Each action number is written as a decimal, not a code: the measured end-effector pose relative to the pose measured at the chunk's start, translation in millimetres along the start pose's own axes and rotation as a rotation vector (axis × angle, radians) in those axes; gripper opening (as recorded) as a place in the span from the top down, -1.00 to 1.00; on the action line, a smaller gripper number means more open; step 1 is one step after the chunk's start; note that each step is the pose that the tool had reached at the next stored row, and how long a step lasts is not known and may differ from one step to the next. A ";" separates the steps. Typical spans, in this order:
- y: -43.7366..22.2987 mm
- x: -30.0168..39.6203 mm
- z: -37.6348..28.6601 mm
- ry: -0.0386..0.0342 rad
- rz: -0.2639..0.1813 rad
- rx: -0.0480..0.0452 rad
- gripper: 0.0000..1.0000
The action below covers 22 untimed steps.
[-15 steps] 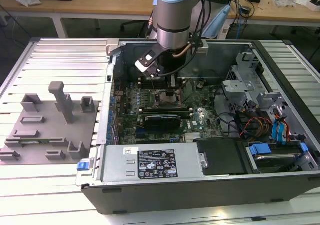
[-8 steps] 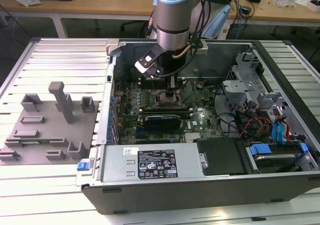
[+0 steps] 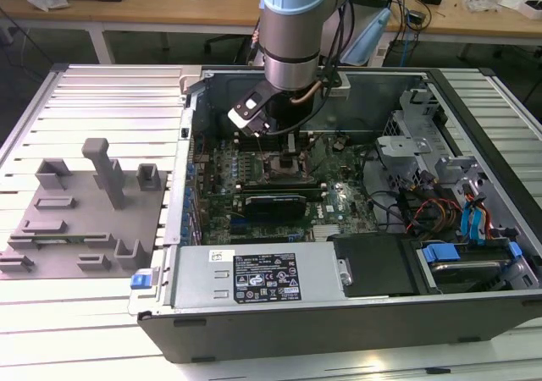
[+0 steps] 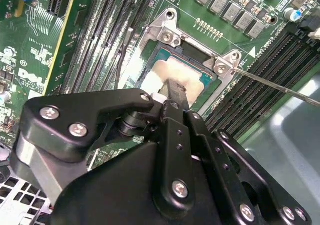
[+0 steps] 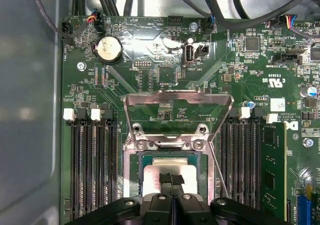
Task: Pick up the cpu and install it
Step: 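Place the cpu into insertion slot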
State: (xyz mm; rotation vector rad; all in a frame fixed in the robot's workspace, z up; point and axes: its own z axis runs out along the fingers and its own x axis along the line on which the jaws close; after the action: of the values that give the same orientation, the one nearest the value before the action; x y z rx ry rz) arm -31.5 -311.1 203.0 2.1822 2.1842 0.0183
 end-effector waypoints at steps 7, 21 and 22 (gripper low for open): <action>0.0 0.1 0.5 0.0005 0.000 -0.0003 0.79; 1.9 -0.8 -39.6 0.0006 0.000 -0.0003 0.79; 2.1 -0.9 -43.6 0.0006 0.000 -0.0003 0.79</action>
State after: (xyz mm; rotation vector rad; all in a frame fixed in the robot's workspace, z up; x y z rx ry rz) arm -31.4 -310.7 246.6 2.1824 2.1842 0.0193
